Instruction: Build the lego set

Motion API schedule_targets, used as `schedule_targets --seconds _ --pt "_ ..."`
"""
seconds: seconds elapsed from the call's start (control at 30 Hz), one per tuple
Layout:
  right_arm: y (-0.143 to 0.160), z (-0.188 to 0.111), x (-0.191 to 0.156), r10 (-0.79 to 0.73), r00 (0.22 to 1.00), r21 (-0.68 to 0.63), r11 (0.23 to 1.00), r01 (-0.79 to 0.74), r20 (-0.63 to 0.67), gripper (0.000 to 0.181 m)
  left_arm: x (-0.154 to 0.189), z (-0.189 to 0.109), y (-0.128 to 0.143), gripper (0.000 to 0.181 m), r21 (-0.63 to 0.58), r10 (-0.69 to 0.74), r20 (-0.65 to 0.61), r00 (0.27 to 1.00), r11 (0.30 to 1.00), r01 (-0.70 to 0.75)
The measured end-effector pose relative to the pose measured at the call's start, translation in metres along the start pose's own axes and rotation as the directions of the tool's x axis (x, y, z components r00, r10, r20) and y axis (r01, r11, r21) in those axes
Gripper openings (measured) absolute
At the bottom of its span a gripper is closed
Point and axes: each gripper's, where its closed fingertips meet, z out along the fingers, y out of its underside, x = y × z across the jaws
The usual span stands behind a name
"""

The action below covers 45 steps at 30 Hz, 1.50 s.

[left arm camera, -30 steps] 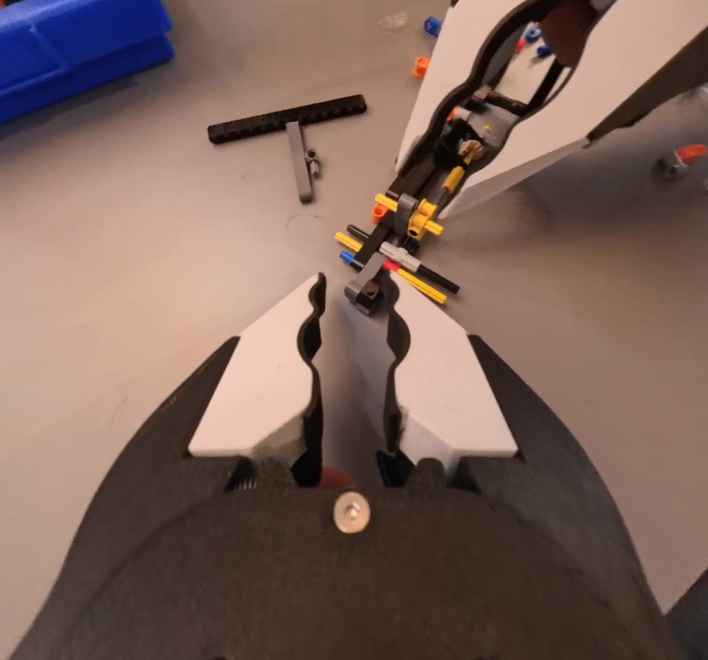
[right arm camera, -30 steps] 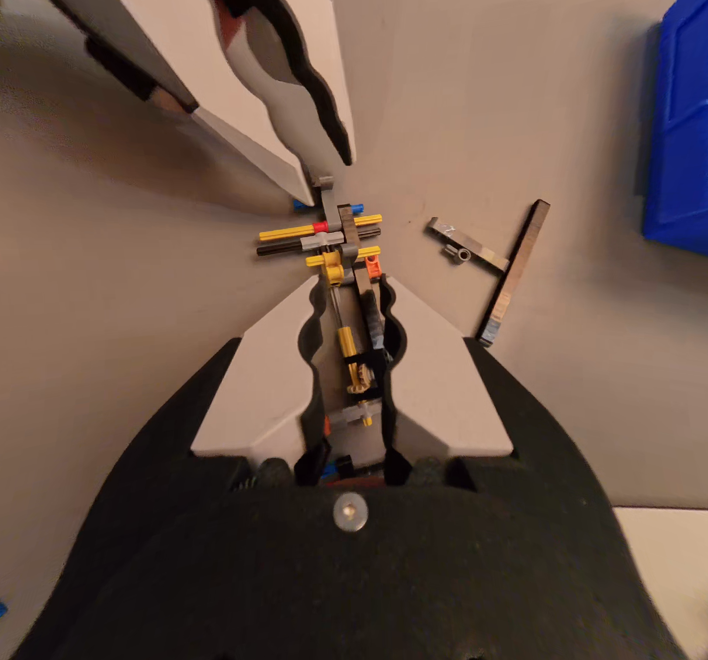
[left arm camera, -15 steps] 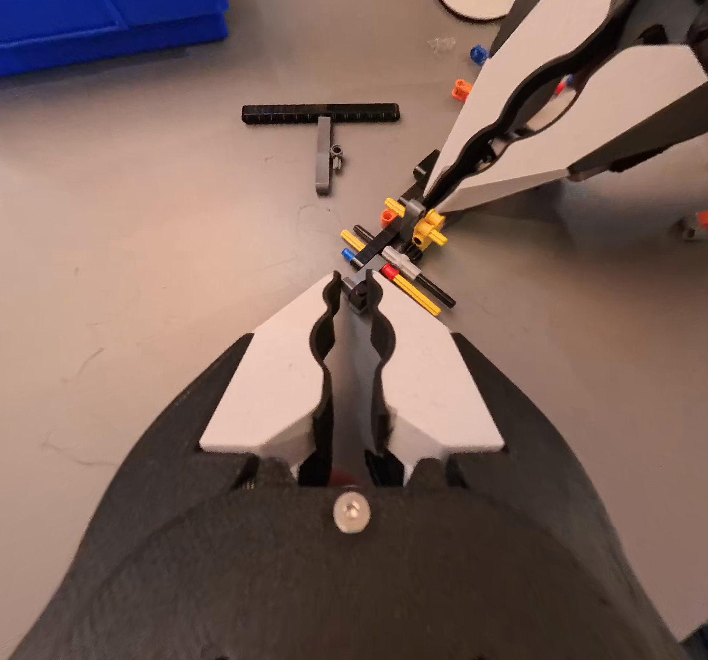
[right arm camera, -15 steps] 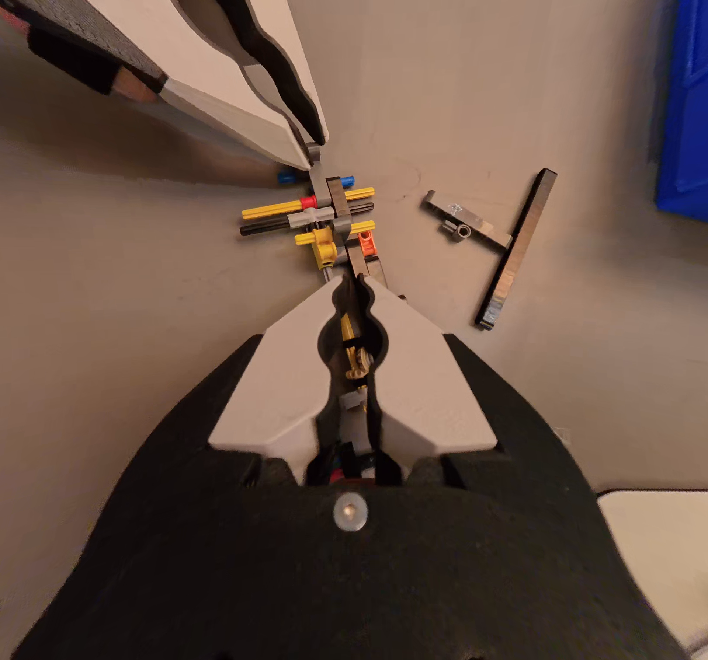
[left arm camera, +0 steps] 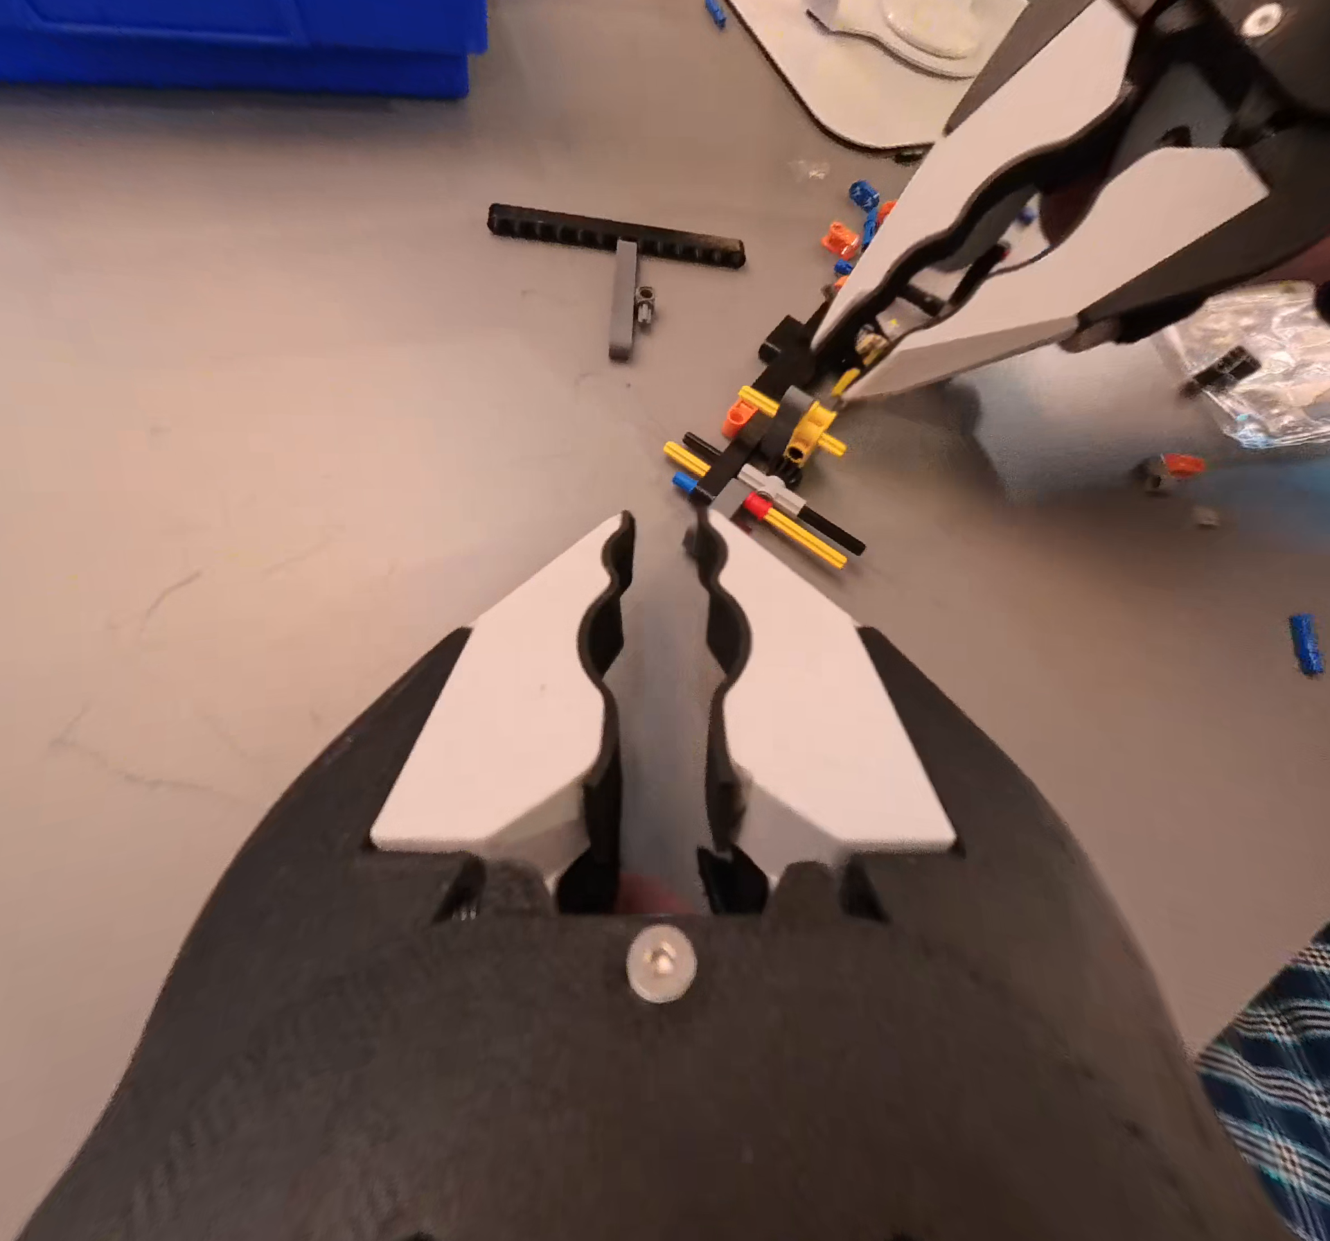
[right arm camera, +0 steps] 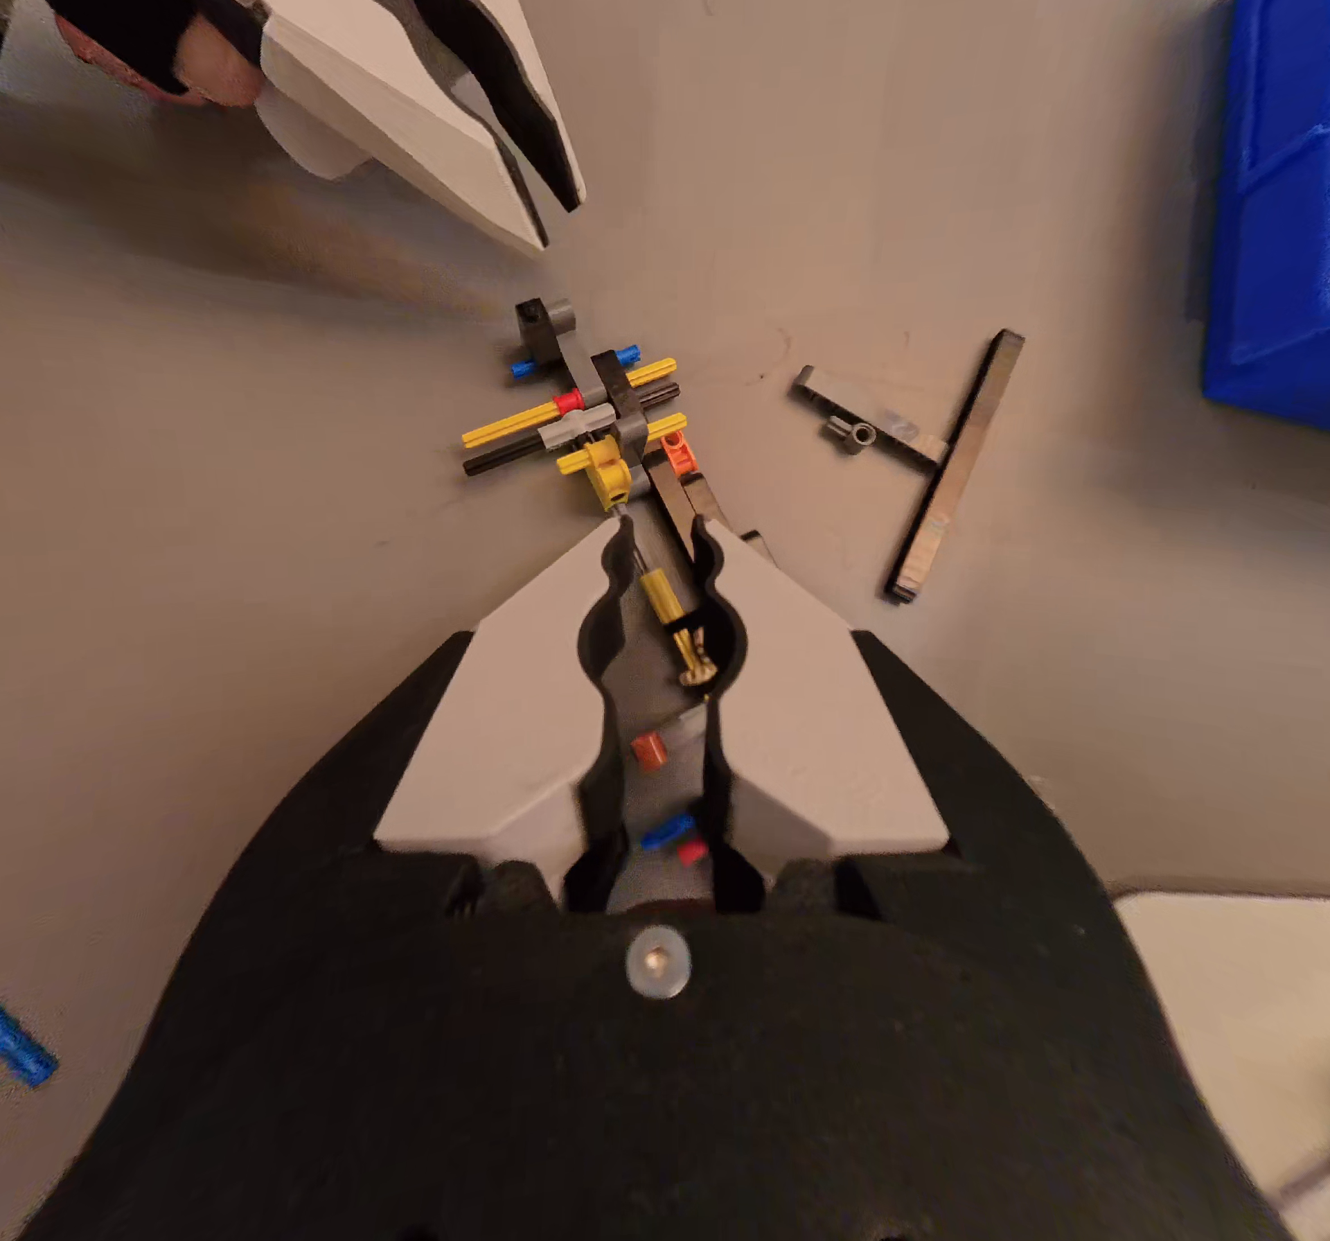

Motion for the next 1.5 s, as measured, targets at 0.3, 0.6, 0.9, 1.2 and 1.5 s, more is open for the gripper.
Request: schedule_targets --seconds 0.3,0.6,0.9,1.2,1.5 --pt "-0.008 -0.1 0.0 -0.024 0.989 0.076 0.996 0.036 -0.145 0.022 0.008 -0.003 -0.026 0.037 0.038 0.121 0.057 0.991 0.992 -0.123" --pt "0.039 -0.254 0.054 0.108 0.886 0.197 0.98 -0.02 -0.451 0.035 0.108 0.013 -0.143 0.042 0.204 0.481 0.084 0.873 0.849 -0.488" --pt "0.091 -0.379 0.163 0.197 0.694 0.264 0.965 -0.011 -0.692 0.052 0.222 0.075 -0.282 0.039 0.373 0.731 0.187 0.656 0.565 -0.736" --pt "0.101 -0.427 0.252 0.11 0.61 0.185 0.981 0.062 -0.785 0.083 0.2 0.156 -0.328 0.033 0.222 0.752 0.273 0.6 0.558 -0.8" --pt "0.119 -0.423 0.305 0.043 0.639 0.091 0.995 0.043 -0.768 0.071 0.181 0.167 -0.316 0.026 0.202 0.736 0.309 0.602 0.568 -0.798"
